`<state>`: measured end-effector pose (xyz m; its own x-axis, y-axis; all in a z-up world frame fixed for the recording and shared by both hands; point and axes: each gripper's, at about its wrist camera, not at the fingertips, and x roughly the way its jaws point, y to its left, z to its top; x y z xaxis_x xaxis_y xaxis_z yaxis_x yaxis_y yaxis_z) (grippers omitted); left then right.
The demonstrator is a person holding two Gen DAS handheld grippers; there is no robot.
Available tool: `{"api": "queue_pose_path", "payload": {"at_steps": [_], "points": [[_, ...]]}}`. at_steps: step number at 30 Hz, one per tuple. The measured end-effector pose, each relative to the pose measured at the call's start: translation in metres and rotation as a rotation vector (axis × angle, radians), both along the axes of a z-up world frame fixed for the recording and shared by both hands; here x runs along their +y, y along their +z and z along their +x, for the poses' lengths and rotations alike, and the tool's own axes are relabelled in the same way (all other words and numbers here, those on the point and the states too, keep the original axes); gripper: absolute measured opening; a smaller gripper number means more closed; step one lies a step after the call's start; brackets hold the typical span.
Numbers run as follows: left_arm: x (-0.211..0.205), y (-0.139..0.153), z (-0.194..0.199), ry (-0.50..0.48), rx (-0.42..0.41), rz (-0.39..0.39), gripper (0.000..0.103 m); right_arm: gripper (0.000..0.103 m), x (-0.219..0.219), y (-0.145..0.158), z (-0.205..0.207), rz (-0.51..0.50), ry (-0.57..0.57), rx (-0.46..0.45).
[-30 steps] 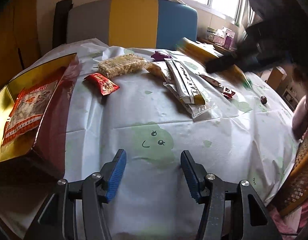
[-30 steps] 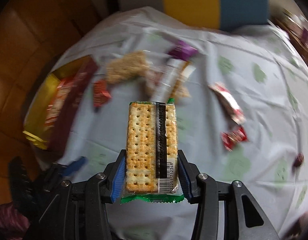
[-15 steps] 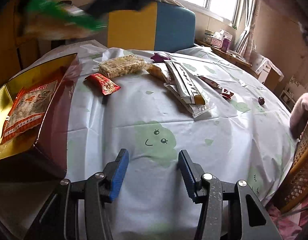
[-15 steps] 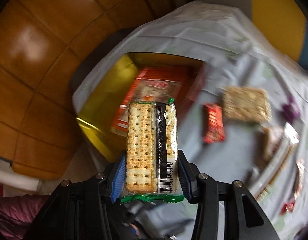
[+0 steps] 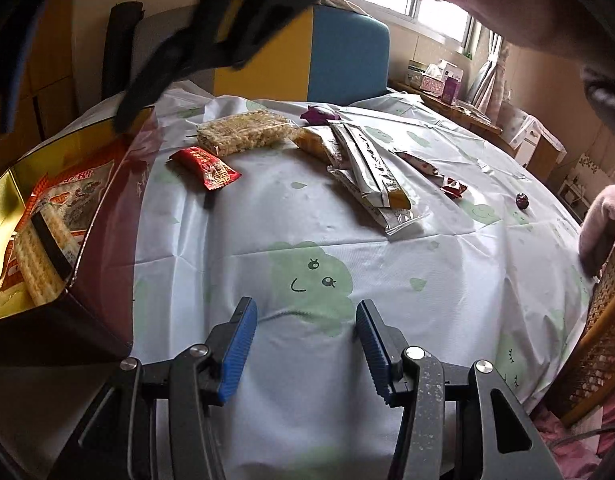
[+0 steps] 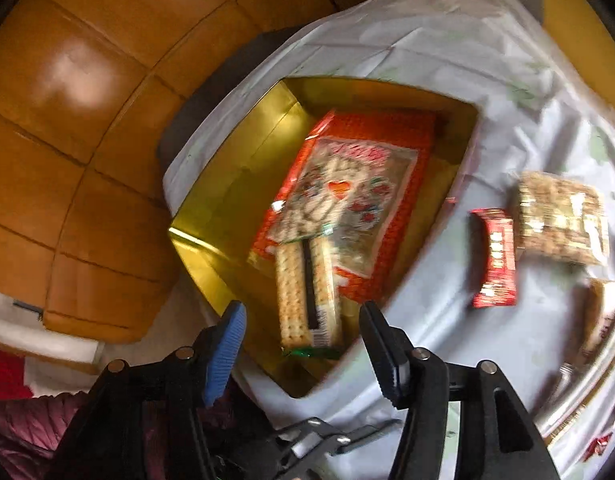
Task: Organize snacks
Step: 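Carry the cracker pack to the gold tray and release with the right tool, then grasp the long white-and-brown snack stick with the left tool while the right tool approaches the pink candy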
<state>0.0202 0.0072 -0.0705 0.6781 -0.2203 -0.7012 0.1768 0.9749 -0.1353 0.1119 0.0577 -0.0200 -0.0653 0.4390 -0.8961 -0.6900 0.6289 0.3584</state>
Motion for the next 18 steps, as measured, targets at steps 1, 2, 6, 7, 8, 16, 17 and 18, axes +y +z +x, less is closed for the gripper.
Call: {"api": "queue_pose_path", "payload": {"at_steps": [1,2,6,7,8,16,17,18], "points": [[0.0,0.0,0.0,0.0,0.0,0.001,0.053,0.06,-0.006,0.002,0.0,0.006,-0.013,-0.007],[0.0,0.0,0.0,0.0,0.001,0.001,0.053,0.06,-0.013,0.003,0.001,0.01,-0.024,-0.017],[0.0,0.0,0.001,0.002,0.002,0.004,0.053,0.06,-0.049,0.011,0.0,-0.013,-0.075,-0.079],[0.0,0.0,0.001,0.002,0.002,0.006,0.053,0.06,-0.06,0.012,0.0,-0.021,-0.093,-0.093],[0.0,0.0,0.001,0.003,0.002,0.006,0.053,0.06,-0.071,0.012,0.0,-0.022,-0.109,-0.116],[-0.002,-0.001,0.0,0.008,0.003,0.02,0.053,0.06,-0.165,-0.001,0.004,-0.13,-0.289,-0.2],[-0.002,-0.001,0.0,0.008,0.004,0.022,0.053,0.06,-0.176,-0.002,0.005,-0.153,-0.314,-0.225],[-0.002,-0.001,0.0,0.008,0.004,0.024,0.053,0.06,-0.188,-0.003,0.005,-0.176,-0.34,-0.252]]}}
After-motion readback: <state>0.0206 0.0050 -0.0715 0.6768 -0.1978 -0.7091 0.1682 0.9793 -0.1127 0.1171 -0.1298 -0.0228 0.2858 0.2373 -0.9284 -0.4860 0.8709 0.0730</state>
